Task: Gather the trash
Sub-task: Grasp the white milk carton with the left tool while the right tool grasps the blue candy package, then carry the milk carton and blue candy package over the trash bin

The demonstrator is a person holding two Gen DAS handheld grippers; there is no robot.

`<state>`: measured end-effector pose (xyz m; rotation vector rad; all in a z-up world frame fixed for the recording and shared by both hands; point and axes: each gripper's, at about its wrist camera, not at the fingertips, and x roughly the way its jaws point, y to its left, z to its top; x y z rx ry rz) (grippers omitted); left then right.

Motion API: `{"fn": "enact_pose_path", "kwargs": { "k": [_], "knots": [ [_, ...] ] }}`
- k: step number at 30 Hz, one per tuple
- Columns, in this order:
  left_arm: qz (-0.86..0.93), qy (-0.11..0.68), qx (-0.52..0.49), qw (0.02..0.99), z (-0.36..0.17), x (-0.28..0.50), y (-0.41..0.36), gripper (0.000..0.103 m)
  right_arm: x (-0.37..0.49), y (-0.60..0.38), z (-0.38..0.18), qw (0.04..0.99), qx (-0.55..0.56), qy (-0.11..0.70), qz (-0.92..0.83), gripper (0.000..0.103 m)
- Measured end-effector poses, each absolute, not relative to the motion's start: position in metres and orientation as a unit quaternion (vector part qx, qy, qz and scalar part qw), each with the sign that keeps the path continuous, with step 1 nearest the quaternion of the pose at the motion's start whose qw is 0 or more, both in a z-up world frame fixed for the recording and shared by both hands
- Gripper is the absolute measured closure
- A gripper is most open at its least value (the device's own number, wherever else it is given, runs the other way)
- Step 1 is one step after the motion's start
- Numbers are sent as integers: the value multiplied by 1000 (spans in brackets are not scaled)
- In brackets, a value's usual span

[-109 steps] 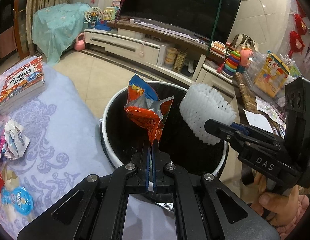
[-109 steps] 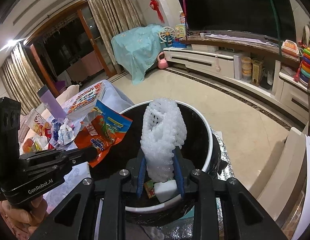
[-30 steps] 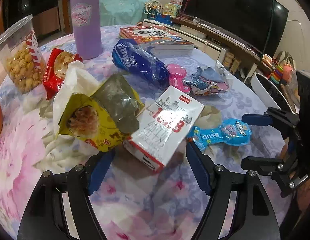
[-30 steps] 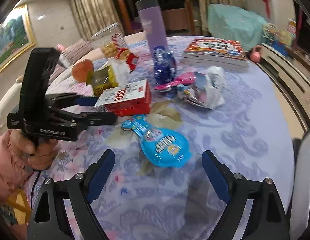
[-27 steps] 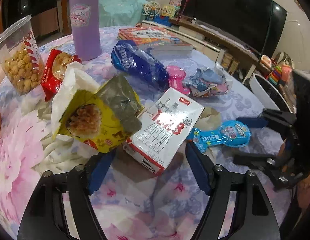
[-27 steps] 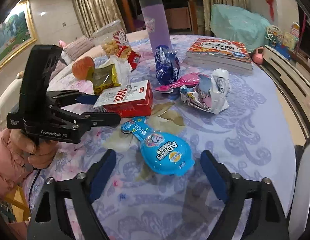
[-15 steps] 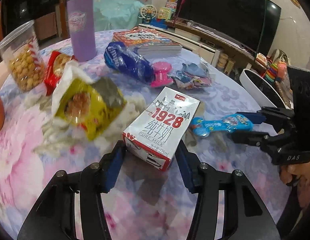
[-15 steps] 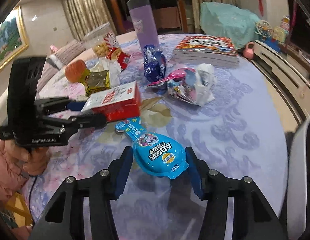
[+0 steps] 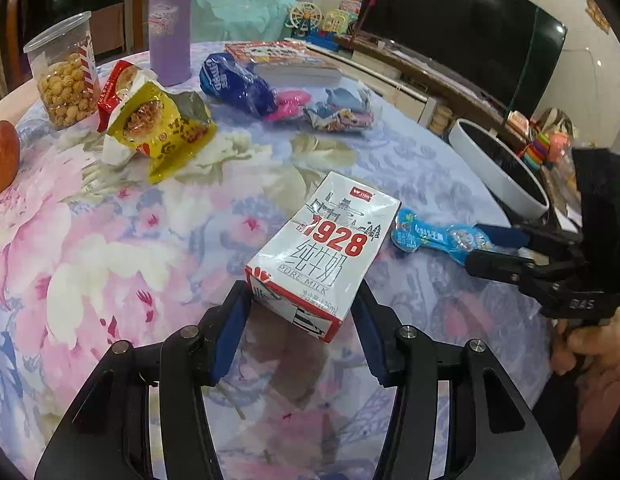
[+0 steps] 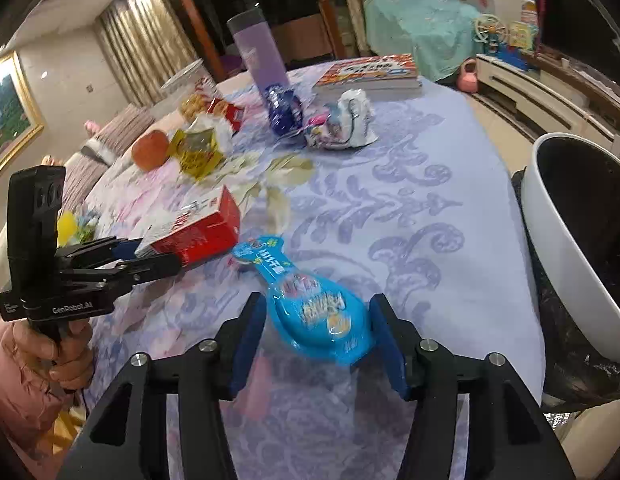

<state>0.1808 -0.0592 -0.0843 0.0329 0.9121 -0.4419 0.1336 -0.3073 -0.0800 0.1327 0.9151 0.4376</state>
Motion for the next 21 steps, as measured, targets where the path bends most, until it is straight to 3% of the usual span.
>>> {"fn": "enact_pose_path", "kwargs": {
  "k": [2,7,10,11,12,14,16,21],
  "knots": [
    [-213,437,17,874,-83,181,-60,51,133,-305,-78,871,50,440,213,35],
    [-205,442,36,873,-87,185,-66,35,135,-298,-81,869,13,444,217,35],
    [-204,441,51,873,-89,188,-72,34,137,-295,-83,869,4,445,218,36],
    [-203,440,55,873,-89,188,-74,34,137,-294,-83,869,2,444,219,37],
    [-204,438,58,874,-88,188,-75,35,137,-293,-83,870,-1,442,218,46],
    [-209,433,58,875,-87,187,-77,36,136,-293,-84,870,-2,443,215,51],
    [-215,428,60,876,-86,184,-80,53,132,-296,-84,872,7,441,213,51],
    [-213,423,59,879,-84,176,-88,55,119,-312,-80,885,45,427,182,51]
  ]
}}
